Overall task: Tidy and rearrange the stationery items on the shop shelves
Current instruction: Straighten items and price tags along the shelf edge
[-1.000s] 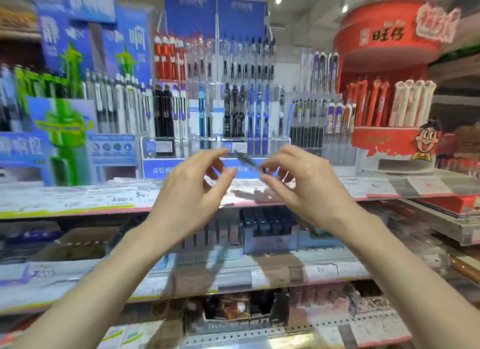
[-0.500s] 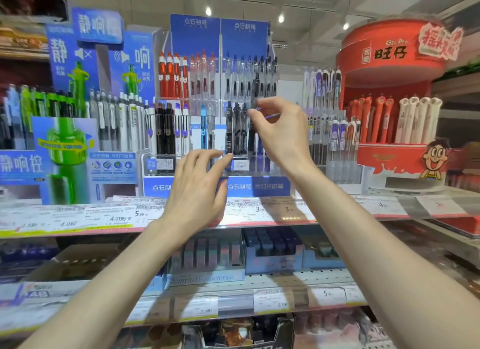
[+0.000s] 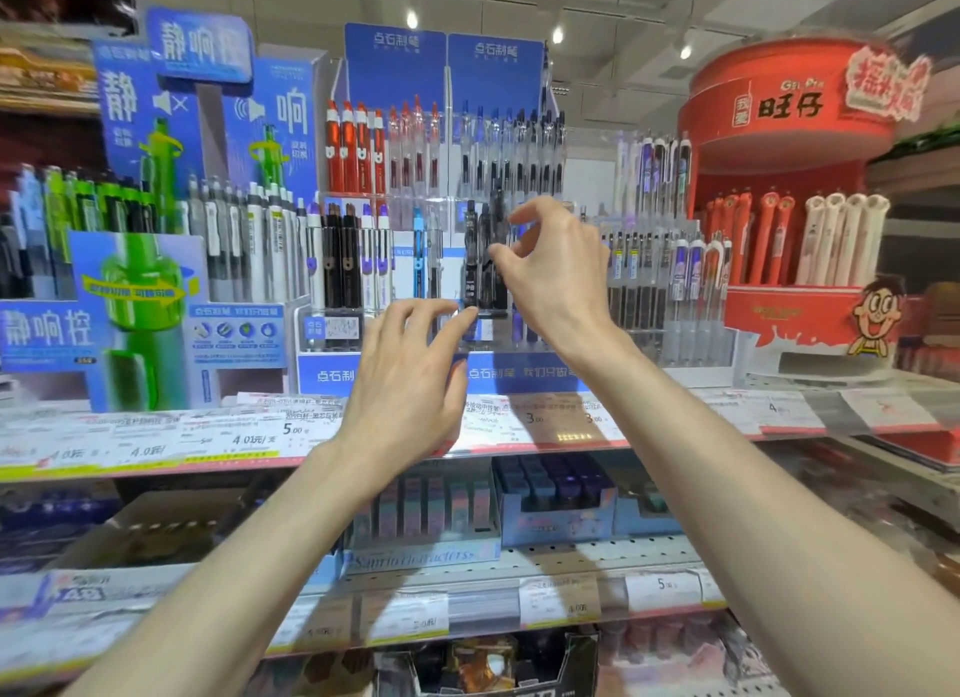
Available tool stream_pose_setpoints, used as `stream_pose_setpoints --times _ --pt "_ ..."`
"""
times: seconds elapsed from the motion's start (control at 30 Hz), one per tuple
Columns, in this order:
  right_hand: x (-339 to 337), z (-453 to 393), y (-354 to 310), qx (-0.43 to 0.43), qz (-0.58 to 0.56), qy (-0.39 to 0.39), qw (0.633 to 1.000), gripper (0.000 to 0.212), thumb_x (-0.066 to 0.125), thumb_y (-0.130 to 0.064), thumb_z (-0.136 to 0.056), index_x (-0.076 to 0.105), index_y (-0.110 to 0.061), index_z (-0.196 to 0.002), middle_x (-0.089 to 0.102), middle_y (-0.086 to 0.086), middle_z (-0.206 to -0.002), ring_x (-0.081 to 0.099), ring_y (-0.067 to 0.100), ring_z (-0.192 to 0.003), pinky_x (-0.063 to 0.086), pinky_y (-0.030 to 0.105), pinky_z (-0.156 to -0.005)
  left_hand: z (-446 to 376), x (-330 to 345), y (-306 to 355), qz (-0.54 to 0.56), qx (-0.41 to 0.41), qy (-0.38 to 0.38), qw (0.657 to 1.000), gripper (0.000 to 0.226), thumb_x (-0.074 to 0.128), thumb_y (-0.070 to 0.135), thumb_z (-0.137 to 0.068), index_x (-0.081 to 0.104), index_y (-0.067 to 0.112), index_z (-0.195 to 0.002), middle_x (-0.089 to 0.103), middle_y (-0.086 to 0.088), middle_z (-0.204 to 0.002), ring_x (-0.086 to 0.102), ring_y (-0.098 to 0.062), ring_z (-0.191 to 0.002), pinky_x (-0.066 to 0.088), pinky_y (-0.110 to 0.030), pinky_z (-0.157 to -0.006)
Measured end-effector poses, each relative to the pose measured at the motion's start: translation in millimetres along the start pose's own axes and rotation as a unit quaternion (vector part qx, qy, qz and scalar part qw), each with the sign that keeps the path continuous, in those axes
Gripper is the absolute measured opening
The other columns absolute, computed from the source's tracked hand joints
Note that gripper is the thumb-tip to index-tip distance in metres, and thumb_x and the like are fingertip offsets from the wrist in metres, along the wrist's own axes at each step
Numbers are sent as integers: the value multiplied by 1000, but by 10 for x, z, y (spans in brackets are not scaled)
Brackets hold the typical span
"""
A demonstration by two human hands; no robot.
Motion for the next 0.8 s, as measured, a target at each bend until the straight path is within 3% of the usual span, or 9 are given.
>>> stream_pose_setpoints --times 0.1,0.17,0.37,0.47,0.53,0.63,0.8 --pt "89 15 -2 -6 48 -27 998 24 69 -32 -90 68 -20 -110 73 -4 -89 68 20 -88 40 30 -75 4 -3 -7 1 2 -2 1000 49 59 23 -89 52 16 -137 52 -4 -134 41 -27 -125 36 -48 -106" --pt "96 9 23 2 62 -31 998 23 69 -33 -90 68 -20 -108 74 0 -92 69 25 -91 47 34 -79 1 -2 -9 3 6 -3 1000 49 59 23 -90 52 17 -138 52 -4 -134 42 -27 -125 36 -47 -106" --pt "82 28 14 -23 81 -31 996 28 64 -24 -89 53 -19 -114 70 0 -82 67 28 -80 54 40 -71 -25 -10 -29 5 3 -1 1000 48 59 24 -90 53 18 -137 53 -2 -131 42 -25 -124 34 -44 -105" --pt "87 29 -63 -80 115 -32 990 45 65 -23 -89 46 -18 -129 65 4 -107 63 27 -89 48 37 -69 -17 -8 -29 4 1 -6 1000 49 59 25 -90 52 19 -138 52 -2 -132 41 -24 -125 34 -44 -106" --pt "70 -2 -127 -119 152 -20 981 59 68 -22 -85 44 -16 -139 53 7 -125 54 26 -106 49 40 -80 -17 -9 -25 6 -2 -11 1000 49 58 26 -91 52 19 -139 52 -1 -133 40 -24 -125 35 -44 -106" --pt "124 -36 -199 -169 184 -38 967 63 68 -24 -84 47 -17 -143 45 8 -142 41 28 -128 39 45 -103 -18 -7 -20 5 -2 -18 1000 49 57 27 -91 50 20 -140 51 -1 -134 39 -24 -126 34 -44 -107" --pt "187 -16 -172 -182 179 -58 965 58 62 -24 -88 48 -18 -144 50 1 -144 39 24 -134 28 42 -110 -15 -6 -26 1 -5 -24 1000 50 56 27 -92 49 20 -141 50 -1 -135 38 -23 -127 33 -44 -108"
Point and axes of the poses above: each hand's wrist, its own z-axis away from the middle knuckle, its own x-axis out of the palm, y = z × x, the point moved 10 cm from there along -z, towards the middle knuckle
